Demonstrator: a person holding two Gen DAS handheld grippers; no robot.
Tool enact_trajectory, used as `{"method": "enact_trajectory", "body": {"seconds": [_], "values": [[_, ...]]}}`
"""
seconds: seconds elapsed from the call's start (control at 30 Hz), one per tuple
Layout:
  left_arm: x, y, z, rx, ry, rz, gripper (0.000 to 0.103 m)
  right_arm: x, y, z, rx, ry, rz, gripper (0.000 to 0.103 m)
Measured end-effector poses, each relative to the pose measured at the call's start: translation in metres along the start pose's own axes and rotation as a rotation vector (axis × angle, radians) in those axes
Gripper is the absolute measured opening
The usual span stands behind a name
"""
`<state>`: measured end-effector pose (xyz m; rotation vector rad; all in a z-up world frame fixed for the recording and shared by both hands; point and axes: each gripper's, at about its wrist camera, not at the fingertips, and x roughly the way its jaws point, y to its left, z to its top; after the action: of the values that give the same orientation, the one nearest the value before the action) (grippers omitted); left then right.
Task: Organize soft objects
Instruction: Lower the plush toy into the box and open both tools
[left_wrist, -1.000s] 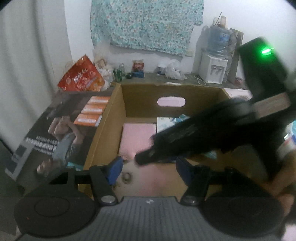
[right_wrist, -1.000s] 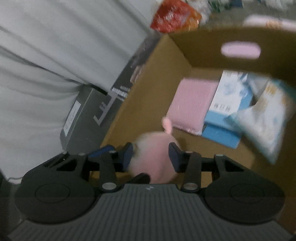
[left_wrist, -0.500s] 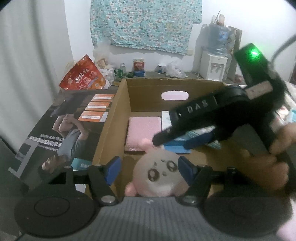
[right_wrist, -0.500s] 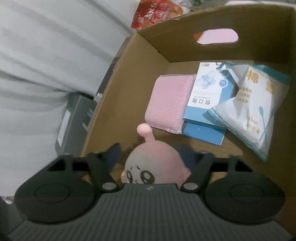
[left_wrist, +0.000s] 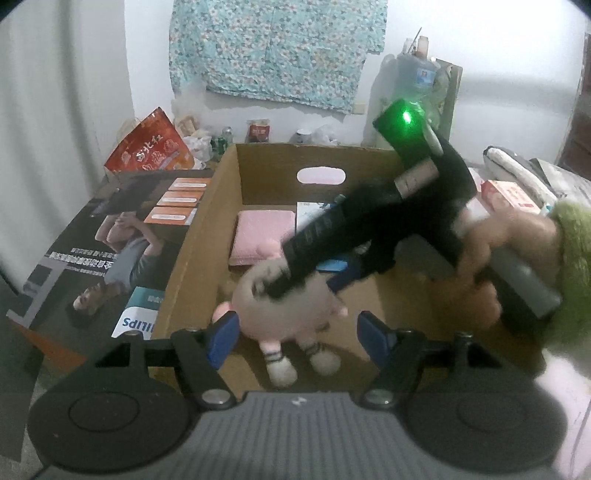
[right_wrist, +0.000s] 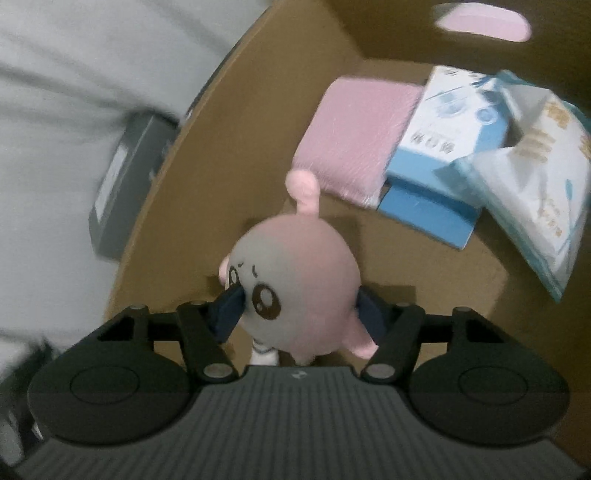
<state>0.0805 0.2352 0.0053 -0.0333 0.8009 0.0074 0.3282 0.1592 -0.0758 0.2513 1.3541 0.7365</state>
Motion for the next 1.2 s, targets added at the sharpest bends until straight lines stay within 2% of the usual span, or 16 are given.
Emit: {"method": "enact_trajectory", "body": {"seconds": [0.3,0.37,0.57,0.7,0.87,0.9,0.93,1.03,1.13,1.2], "values": [[0.006,0.009,-0.011,-0.059,0.031,-0.015,0.072,-0.005,-0.018,0.009,0.147,-0.187,0.019,0.06],[0.005,0.011,-0.012,-0.064,0.03,-0.013,0.072,-0.008,-0.023,0.005,0.157,-0.201,0.023,0.06],[0.001,0.012,-0.012,-0.066,0.017,-0.015,0.072,-0.004,-0.012,0.002,0.087,-0.096,0.026,0.072],[0.0,0.012,-0.012,-0.068,0.013,-0.023,0.072,0.009,-0.002,0.002,0.037,0.02,0.014,0.087],[-0.001,0.012,-0.014,-0.068,0.014,-0.027,0.072,0.036,0.011,-0.001,-0.014,0.16,0.019,0.09],[-0.001,0.013,-0.014,-0.07,0.014,-0.026,0.072,0.038,0.014,-0.003,-0.039,0.149,0.009,0.091],[-0.001,0.014,-0.014,-0.072,0.013,-0.026,0.072,0.039,0.02,-0.005,-0.074,0.134,0.001,0.085],[-0.001,0.017,-0.014,-0.08,0.011,-0.029,0.072,0.039,0.024,-0.01,-0.102,0.095,-0.004,0.08],[0.0,0.019,-0.015,-0.086,0.013,-0.029,0.072,0.037,0.022,-0.01,-0.072,0.042,-0.003,0.078],[0.0,0.02,-0.016,-0.089,0.014,-0.031,0.072,0.035,0.021,-0.007,-0.058,-0.022,-0.029,0.077]]}}
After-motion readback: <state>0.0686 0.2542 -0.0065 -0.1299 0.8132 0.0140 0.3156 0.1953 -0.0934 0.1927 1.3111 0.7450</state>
